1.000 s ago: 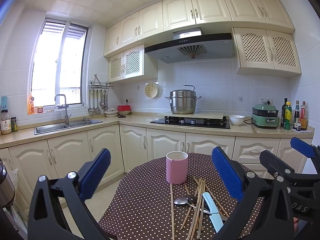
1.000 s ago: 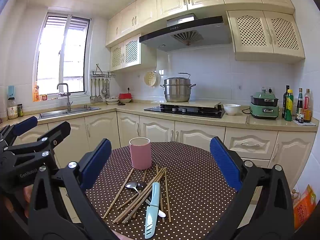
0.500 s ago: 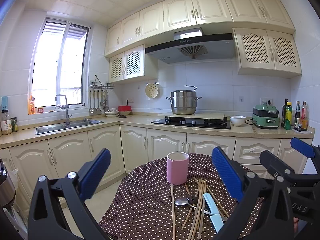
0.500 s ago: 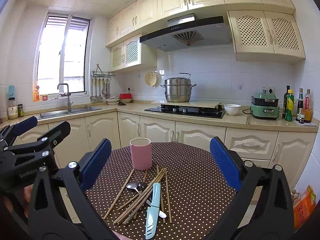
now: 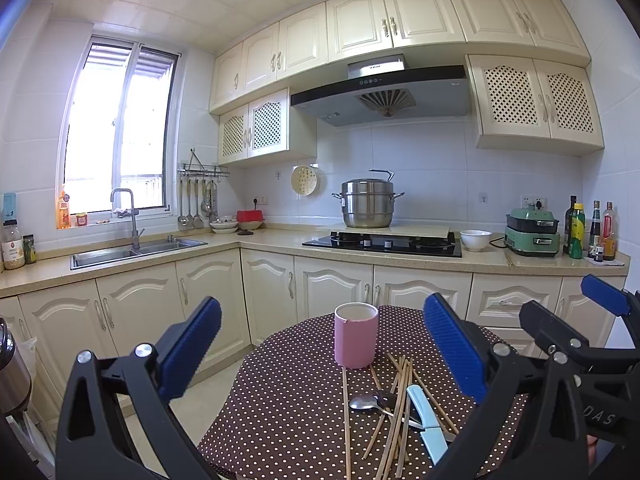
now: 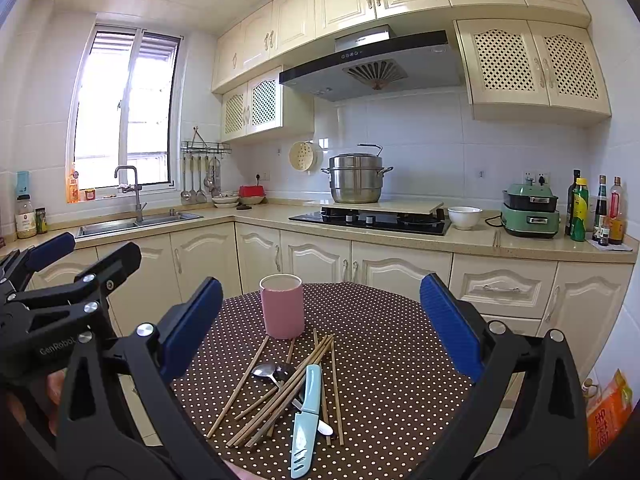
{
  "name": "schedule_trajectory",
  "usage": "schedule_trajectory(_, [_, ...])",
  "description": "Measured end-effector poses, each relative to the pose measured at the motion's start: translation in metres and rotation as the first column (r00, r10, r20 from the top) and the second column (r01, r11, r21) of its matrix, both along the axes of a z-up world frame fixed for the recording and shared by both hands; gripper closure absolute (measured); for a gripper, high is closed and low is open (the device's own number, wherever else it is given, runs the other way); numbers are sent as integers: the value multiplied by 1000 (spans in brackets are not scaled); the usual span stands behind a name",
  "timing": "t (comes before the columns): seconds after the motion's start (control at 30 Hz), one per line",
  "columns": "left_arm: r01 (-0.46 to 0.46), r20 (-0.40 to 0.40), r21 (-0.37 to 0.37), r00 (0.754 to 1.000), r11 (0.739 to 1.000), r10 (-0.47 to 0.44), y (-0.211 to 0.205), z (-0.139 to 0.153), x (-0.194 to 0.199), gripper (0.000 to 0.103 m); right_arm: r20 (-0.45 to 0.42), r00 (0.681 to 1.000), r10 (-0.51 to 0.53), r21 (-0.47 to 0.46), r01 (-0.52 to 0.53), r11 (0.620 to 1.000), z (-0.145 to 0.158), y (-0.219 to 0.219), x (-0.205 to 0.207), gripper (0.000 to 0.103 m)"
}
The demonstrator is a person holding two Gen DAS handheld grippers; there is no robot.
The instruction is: Organize utensils
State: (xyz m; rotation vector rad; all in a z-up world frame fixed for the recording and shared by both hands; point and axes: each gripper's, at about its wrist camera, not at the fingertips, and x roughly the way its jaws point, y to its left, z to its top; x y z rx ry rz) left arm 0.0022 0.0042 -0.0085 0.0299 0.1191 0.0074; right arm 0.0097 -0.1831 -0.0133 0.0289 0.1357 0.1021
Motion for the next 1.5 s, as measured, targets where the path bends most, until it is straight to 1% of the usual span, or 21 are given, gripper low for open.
schedule_trajectory(0.6, [3,-17,1,1000,1000,-3,3,-3,3,4,-17,1000,3,2,-3,1000,-4,-1,3,6])
schedule_trajectory(0.83, [2,-47,3,999,1000,-2,0,-10,17,4,-57,998,13,10,-12,1000,-13,-3,17,6])
schedule_trajectory(1.07, [7,-93,13,996,1000,-5,-3,-24,43,4,-93,995,18,11,-17,1000,-26,-4,39,6])
schedule_trajectory(1.17, [1,-121,23,993,1000,2,-4,-32,55,4,-151,988,29,19,-26,999,-35,-4,55,6])
schedule_trajectory(1.27, [12,-177,32,984,999,-6,-5,-43,74,4,-219,974,51,33,-45,998,-46,-6,71,6])
schedule_trajectory(1.37, [45,-268,9,963,999,-41,-2,-57,96,4,-276,959,57,33,-50,998,-60,-8,87,6])
schedule_trajectory(1.43, [77,-340,-11,937,997,-76,1,-70,112,4,-316,948,43,16,-40,999,-69,-8,98,6])
schedule_trajectory(1.5, [107,-419,-31,901,994,-110,4,-85,128,4,-359,933,31,14,-28,1000,-81,-12,110,6])
